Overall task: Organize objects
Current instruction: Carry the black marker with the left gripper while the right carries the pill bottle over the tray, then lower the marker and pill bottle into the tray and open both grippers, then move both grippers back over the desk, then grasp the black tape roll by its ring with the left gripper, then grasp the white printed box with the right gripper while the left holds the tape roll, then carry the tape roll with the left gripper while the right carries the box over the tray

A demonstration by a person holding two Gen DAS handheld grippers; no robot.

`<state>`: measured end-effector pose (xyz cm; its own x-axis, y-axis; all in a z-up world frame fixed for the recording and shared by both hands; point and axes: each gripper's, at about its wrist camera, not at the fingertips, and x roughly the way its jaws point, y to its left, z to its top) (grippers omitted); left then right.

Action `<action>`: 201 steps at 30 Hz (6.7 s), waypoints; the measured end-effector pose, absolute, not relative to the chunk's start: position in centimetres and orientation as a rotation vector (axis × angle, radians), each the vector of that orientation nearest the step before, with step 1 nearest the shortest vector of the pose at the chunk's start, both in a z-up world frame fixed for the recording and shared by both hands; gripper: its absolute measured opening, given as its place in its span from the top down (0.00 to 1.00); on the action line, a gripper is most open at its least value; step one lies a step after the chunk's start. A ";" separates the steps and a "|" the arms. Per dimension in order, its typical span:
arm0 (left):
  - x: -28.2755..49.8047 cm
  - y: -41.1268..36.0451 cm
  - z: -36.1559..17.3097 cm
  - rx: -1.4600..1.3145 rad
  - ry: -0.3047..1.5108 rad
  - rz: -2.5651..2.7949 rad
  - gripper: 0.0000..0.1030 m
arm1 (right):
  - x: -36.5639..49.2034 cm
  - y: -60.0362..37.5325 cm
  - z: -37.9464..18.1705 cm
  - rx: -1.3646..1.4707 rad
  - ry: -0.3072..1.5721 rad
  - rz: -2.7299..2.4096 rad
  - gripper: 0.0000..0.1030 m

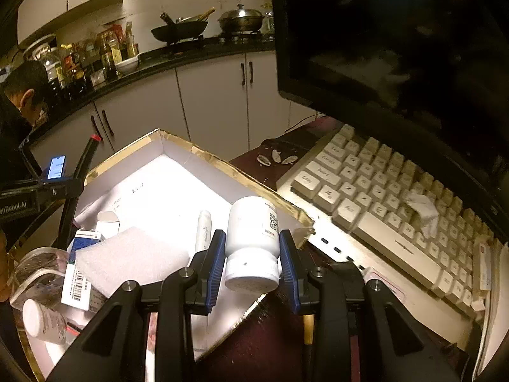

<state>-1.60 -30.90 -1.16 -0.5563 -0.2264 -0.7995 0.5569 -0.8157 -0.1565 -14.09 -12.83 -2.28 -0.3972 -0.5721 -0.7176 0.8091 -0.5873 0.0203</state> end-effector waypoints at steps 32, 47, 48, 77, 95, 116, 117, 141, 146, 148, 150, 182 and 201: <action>-0.3 -29.8 0.0 1.186 0.607 -2.367 0.64 | -13.7 -12.7 -1.6 0.863 0.350 -2.024 0.50; -1.7 -22.7 3.9 1.190 0.531 -2.568 0.39 | -11.2 -2.4 -1.3 0.814 0.390 -2.170 0.32; -2.2 -22.1 3.9 1.205 0.533 -2.583 0.38 | -11.5 -1.7 -1.5 0.834 0.382 -2.187 0.31; -18.9 -11.8 -2.8 1.361 0.494 -2.521 0.55 | -13.9 3.3 -3.6 0.924 0.286 -2.300 0.31; -12.0 -11.0 0.2 1.258 0.635 -2.706 0.82 | -13.9 3.3 -3.9 0.931 0.291 -2.300 0.31; -5.9 -8.2 -0.5 1.371 0.345 -2.805 0.60 | -13.3 2.3 -2.8 0.954 0.294 -2.224 0.32; -6.1 -7.7 -0.9 1.392 0.270 -2.797 0.58 | -13.4 2.7 -2.7 0.961 0.286 -2.232 0.32; -8.7 -8.1 -3.4 1.460 0.483 -2.789 0.92 | -14.0 5.7 -3.7 1.019 0.277 -2.282 0.32; -6.0 -8.1 -2.9 1.443 0.621 -2.851 0.92 | -14.1 5.0 -3.7 1.022 0.294 -2.243 0.32; -5.3 -8.5 -2.9 1.429 0.679 -2.864 0.92 | -14.3 4.5 -3.5 1.015 0.300 -2.219 0.32; -4.8 -8.8 -2.7 1.406 0.716 -2.871 0.92 | -14.5 3.9 -3.2 1.011 0.287 -2.187 0.32; -0.7 -14.4 2.0 1.117 0.831 -2.917 0.92 | -18.7 -2.5 -5.0 1.130 0.084 -2.286 0.47; -3.2 -14.1 2.5 1.138 0.625 -2.822 0.92 | -17.5 -1.4 -2.3 0.972 0.086 -2.258 0.47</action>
<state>-3.17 -14.06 2.55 -0.7311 0.1156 -0.6724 0.1791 -0.9185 -0.3526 -17.49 -1.44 -2.30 -0.4993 -0.5534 -0.6667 0.6027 -0.7746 0.1917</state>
